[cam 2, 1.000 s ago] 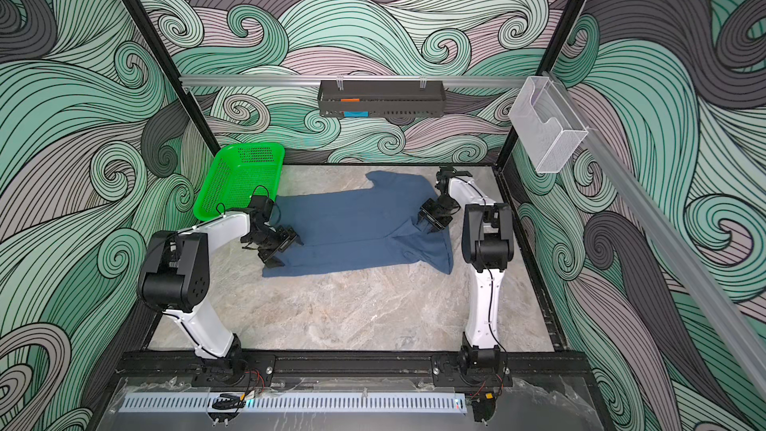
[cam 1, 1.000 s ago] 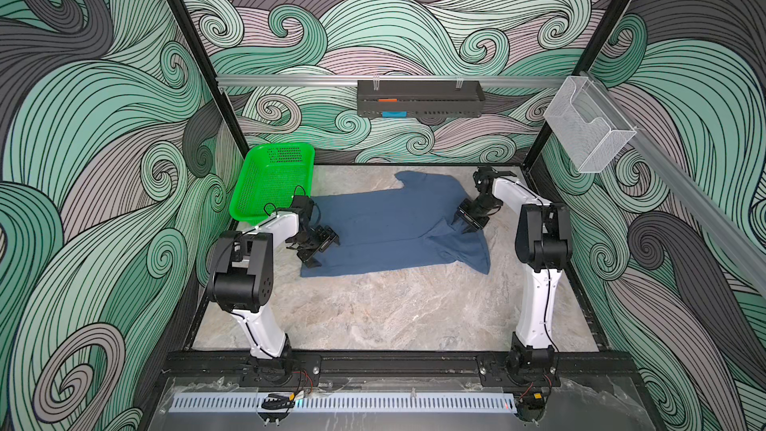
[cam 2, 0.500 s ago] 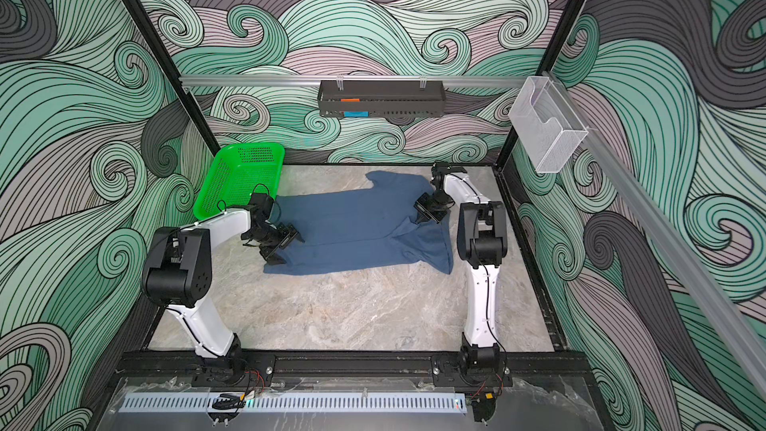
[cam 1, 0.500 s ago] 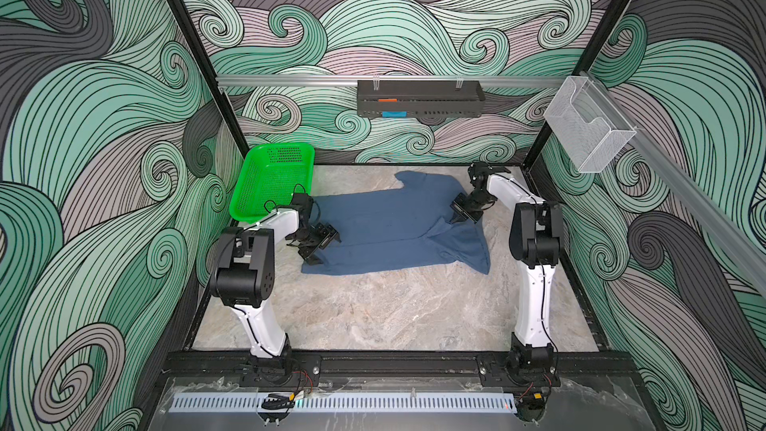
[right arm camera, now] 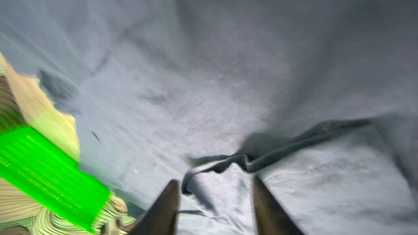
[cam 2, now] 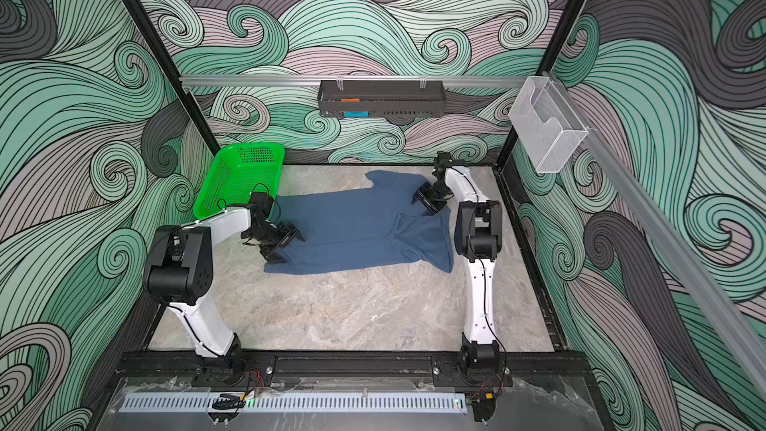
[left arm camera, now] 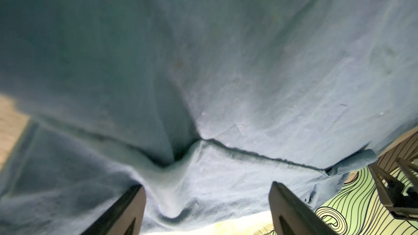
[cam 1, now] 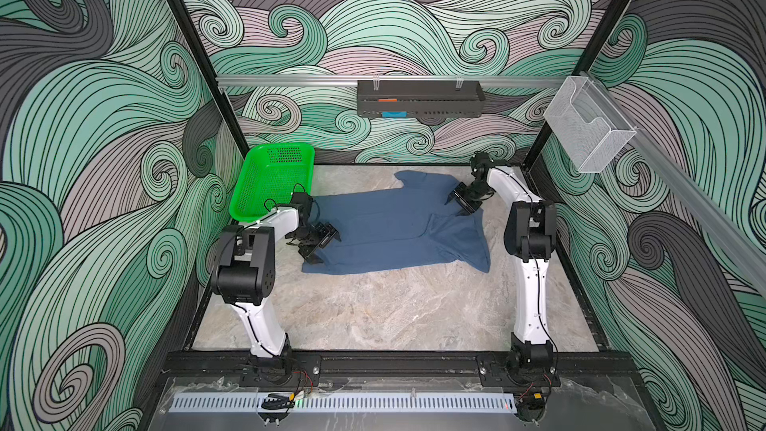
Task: Fold and stack t-shirts
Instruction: Fold the T-shirt, then move the T-shirt to the center of the board.
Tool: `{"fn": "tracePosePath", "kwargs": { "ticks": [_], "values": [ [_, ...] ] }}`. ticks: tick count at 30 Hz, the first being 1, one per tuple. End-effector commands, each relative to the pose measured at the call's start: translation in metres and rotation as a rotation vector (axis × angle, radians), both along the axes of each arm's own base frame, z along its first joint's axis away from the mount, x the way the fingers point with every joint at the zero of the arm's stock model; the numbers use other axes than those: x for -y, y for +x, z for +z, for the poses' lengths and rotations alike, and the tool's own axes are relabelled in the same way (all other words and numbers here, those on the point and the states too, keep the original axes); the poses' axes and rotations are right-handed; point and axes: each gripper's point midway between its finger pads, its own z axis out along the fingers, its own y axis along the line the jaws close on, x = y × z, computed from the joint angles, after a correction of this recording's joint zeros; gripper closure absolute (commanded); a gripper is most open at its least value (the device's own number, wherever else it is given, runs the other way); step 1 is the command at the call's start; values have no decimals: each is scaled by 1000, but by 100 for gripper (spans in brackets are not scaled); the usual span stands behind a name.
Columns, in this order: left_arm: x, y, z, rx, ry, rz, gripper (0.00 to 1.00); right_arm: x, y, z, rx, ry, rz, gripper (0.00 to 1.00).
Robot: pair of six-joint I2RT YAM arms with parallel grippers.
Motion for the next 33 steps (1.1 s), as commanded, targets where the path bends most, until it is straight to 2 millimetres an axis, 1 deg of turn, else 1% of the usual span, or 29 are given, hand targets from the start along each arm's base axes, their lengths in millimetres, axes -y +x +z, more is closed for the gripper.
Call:
{"fn": "tracePosePath", "kwargs": {
  "ticks": [1,2,4,6,7,8,9,10,11,12,16,18,20,22,24,28,33],
  "values": [
    [-8,3,-9,-9,38,-21,11,7,-7,18,12,-31,-3,22],
    [-8,5,-5,-4,40,-20,11,7,-14,19,2,-30,-4,17],
    [-6,11,1,7,36,-14,11,2,-27,25,-14,-6,-5,15],
    [-2,22,10,23,35,-11,10,-13,-43,31,-13,42,14,13],
    [0,26,13,28,38,-14,10,-21,-51,33,-16,56,29,8],
    [2,31,18,35,44,-21,9,-29,-60,36,-15,65,50,7],
    [4,37,23,45,52,-28,9,-38,-70,38,-13,70,73,2],
    [7,43,27,56,55,-36,8,-44,-78,38,-12,72,91,1],
    [8,48,30,65,59,-41,7,-49,-87,36,-16,75,103,1],
    [9,54,32,75,57,-41,2,-52,-93,32,-22,79,104,1],
    [17,76,29,79,9,-6,1,-58,-108,0,-91,113,87,1],
    [19,86,31,91,-7,16,1,-58,-114,-16,-132,114,98,1],
    [21,94,37,108,-16,32,1,-55,-120,-29,-158,95,116,1],
    [20,98,43,113,-16,43,1,-49,-129,-39,-177,66,133,1],
    [21,101,52,123,-17,49,1,-44,-141,-44,-195,47,151,1],
    [18,97,67,138,12,52,1,-34,-177,-46,-230,21,192,1],
    [21,94,75,156,12,59,1,-20,-228,-37,-257,-3,263,2]
  ]
}}
